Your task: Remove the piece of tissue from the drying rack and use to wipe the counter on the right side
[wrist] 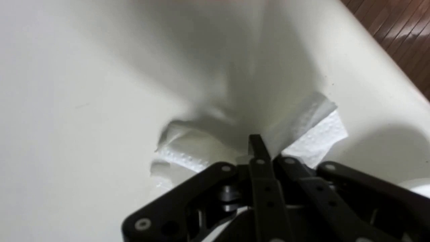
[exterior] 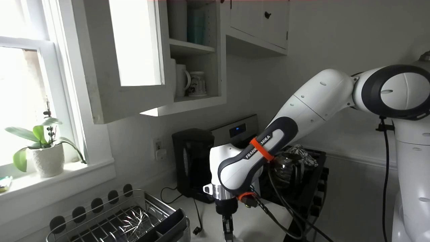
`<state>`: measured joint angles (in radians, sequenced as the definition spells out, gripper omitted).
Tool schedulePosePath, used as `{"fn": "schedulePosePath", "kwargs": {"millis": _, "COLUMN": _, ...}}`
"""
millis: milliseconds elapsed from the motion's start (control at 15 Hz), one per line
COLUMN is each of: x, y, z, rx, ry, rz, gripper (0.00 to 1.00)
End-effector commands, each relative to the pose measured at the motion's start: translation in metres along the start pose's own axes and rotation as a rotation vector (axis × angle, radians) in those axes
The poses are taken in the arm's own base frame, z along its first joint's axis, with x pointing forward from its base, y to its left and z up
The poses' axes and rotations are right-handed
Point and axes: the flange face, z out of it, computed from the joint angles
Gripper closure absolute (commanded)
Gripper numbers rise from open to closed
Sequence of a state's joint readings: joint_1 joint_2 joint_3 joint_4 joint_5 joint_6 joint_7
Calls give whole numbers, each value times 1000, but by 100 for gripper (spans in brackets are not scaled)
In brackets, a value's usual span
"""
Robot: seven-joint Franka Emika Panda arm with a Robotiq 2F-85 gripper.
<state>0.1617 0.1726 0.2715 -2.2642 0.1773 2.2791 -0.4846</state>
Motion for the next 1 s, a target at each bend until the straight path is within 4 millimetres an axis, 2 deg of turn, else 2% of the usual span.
{"fn": "schedulePosePath", "kwargs": {"millis": 0, "x": 18, "y": 9, "z": 5, "rx": 37, "ry": 78, "rz": -16, "gripper": 100}}
{"fn": "schedulePosePath", "kwargs": {"millis": 533, "x": 50, "y": 36, "z": -4, "rx": 84, "ry": 345, "rz": 78, "gripper": 100}}
{"fn": "schedulePosePath", "kwargs": {"millis": 933, "x": 60, "y": 55, "z": 0, "rx": 42, "ry": 450, "rz": 164, "gripper": 100}}
